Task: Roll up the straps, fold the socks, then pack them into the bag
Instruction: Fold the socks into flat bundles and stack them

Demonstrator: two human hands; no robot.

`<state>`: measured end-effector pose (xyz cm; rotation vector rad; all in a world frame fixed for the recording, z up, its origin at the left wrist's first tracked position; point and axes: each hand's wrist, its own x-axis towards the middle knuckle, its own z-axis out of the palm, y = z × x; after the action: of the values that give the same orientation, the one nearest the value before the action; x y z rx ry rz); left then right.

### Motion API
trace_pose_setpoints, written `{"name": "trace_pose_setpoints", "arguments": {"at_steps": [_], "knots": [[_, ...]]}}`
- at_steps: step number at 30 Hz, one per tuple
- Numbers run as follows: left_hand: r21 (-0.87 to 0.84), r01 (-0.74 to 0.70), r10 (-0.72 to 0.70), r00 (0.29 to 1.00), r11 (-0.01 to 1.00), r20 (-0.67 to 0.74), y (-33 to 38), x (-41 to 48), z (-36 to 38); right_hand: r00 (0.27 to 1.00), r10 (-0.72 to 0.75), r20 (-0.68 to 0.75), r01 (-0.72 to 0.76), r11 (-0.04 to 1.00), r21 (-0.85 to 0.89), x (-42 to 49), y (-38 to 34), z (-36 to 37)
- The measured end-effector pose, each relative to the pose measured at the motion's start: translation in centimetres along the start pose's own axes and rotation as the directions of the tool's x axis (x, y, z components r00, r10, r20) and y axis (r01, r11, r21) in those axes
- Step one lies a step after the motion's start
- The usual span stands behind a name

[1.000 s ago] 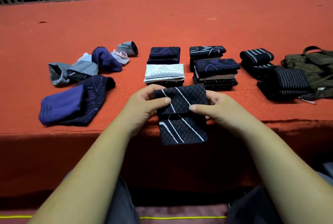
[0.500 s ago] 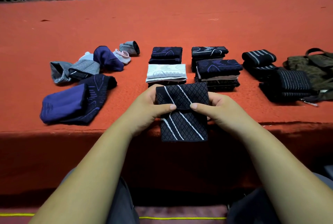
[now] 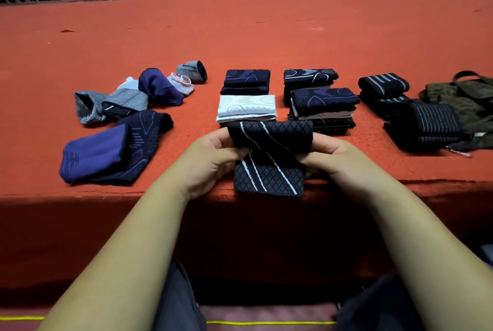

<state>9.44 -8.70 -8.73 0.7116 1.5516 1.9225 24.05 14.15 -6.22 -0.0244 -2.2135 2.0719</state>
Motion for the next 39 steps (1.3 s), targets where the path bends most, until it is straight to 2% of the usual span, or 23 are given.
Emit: {"name": "trace_pose_setpoints", "arguments": {"at_steps": [3,7,10,16,21,23,26,27,31,35,39], "knots": [[-0.009,0.054,-0.054,0.998,0.998,-0.024,0.2,0.1,0.2,0.999,-0.051,-0.003,0.05,0.998,-0.023,-0.2,-0.1,-0.1],[0.073,0.145,-0.146,0.989,0.987,0.016,1.0,0.2,0.2,0.997,0.04,-0.07,-0.034,0.996,0.084,0.0,0.1,-0.3],[0.102,0.181,-0.184,0.983,0.978,0.016,1.1,0.4,0.1,0.996,0.07,-0.064,-0.059,0.986,0.157,0.1,0.1,-0.3],[-0.045,0.242,-0.24,0.97,0.969,0.033,1.4,0.7,0.0,0.991,0.045,-0.123,-0.038,0.998,0.054,0.2,0.2,0.1],[0.133,0.104,-0.12,0.986,0.986,0.112,0.9,0.0,0.4,0.992,0.041,-0.117,-0.037,0.998,0.044,0.2,0.2,0.3],[0.101,0.083,-0.091,0.993,0.991,0.078,0.8,0.1,0.5,0.992,0.038,-0.122,-0.031,0.998,0.055,0.7,0.4,0.1],[0.062,0.066,-0.065,0.998,0.996,-0.008,1.2,-0.2,0.8,0.995,0.063,-0.082,-0.044,0.975,0.217,1.5,0.8,-0.5],[0.049,0.057,-0.056,0.998,0.997,-0.026,1.2,-0.3,0.9,0.995,0.076,-0.067,-0.059,0.974,0.219,1.7,0.9,-0.6],[0.01,0.034,-0.033,0.998,0.999,-0.056,1.2,-0.6,1.2,0.997,0.005,-0.083,-0.016,0.992,-0.127,1.2,1.3,-0.2],[0.03,0.016,-0.012,0.994,0.999,-0.105,1.1,-0.7,1.4,0.991,-0.003,-0.137,-0.01,0.995,-0.097,1.6,1.8,0.2],[0.135,0.022,0.001,0.986,0.991,-0.166,1.0,-0.7,1.7,0.973,-0.058,-0.225,0.041,0.996,-0.08,1.9,2.2,0.3]]}}
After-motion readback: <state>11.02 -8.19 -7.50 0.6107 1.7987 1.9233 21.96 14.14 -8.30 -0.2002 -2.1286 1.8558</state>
